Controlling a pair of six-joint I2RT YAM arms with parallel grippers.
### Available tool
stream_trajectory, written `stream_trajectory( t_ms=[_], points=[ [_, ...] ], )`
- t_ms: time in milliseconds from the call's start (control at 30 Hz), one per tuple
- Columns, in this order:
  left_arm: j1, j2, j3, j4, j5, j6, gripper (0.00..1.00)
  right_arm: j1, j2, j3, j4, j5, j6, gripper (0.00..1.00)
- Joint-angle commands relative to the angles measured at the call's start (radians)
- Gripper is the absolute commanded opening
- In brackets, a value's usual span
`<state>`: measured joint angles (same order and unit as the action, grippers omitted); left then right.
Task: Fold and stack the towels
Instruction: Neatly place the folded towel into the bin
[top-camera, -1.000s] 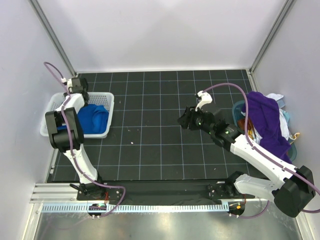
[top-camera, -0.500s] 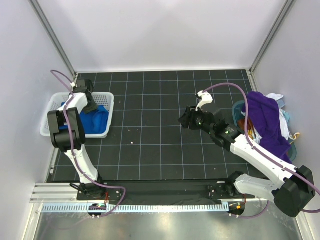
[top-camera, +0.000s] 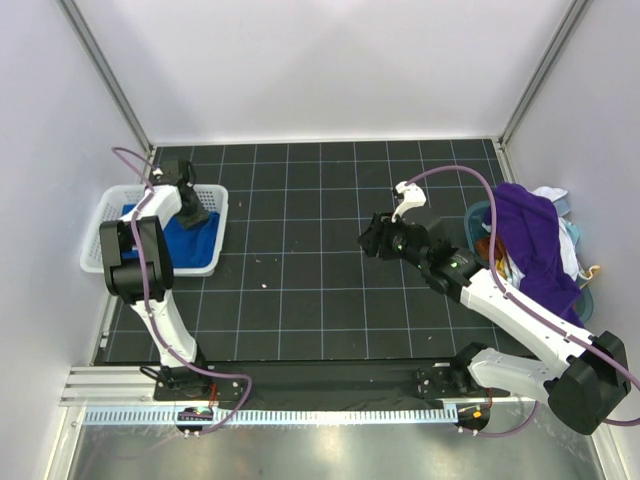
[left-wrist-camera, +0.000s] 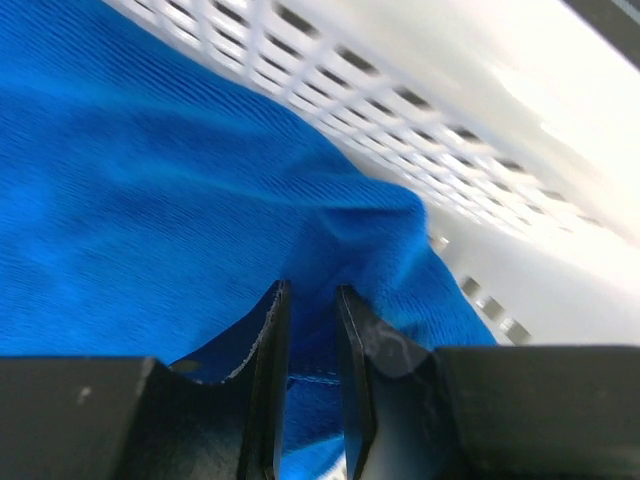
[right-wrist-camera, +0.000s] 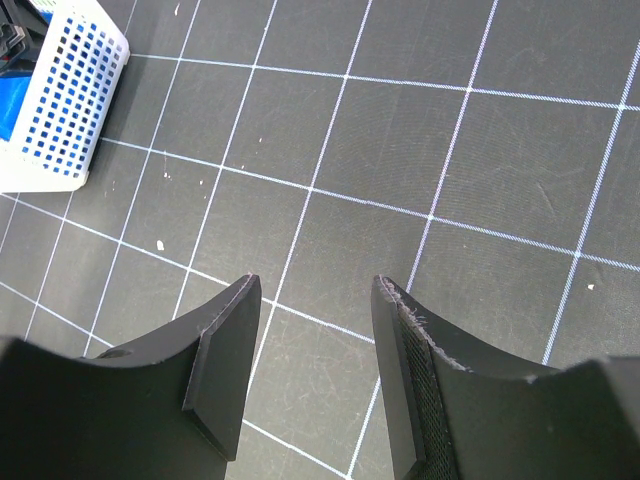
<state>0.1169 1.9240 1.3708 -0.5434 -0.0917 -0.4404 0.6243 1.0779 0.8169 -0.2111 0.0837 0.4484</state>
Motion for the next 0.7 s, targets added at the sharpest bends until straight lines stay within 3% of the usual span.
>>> stream_trajectory(
  t_ms=[0, 367, 667],
  points=[
    [-0.013, -0.078, -0.013, -0.007, 0.059, -0.052, 0.27, -0.005, 0.001, 0.005, 0.026, 0.016, -0.011, 0.55],
    [-0.026, -0.177, -0.099, 0.057, 0.122, -0.207, 0.27, -0.005, 0.001, 0.004, 0.026, 0.014, -0.011, 0.55],
    [-0.026, -0.278, -0.059, 0.023, 0.099, -0.175, 0.28, -0.005, 0.0, 0.005, 0.021, 0.028, -0.019, 0.55]
  ],
)
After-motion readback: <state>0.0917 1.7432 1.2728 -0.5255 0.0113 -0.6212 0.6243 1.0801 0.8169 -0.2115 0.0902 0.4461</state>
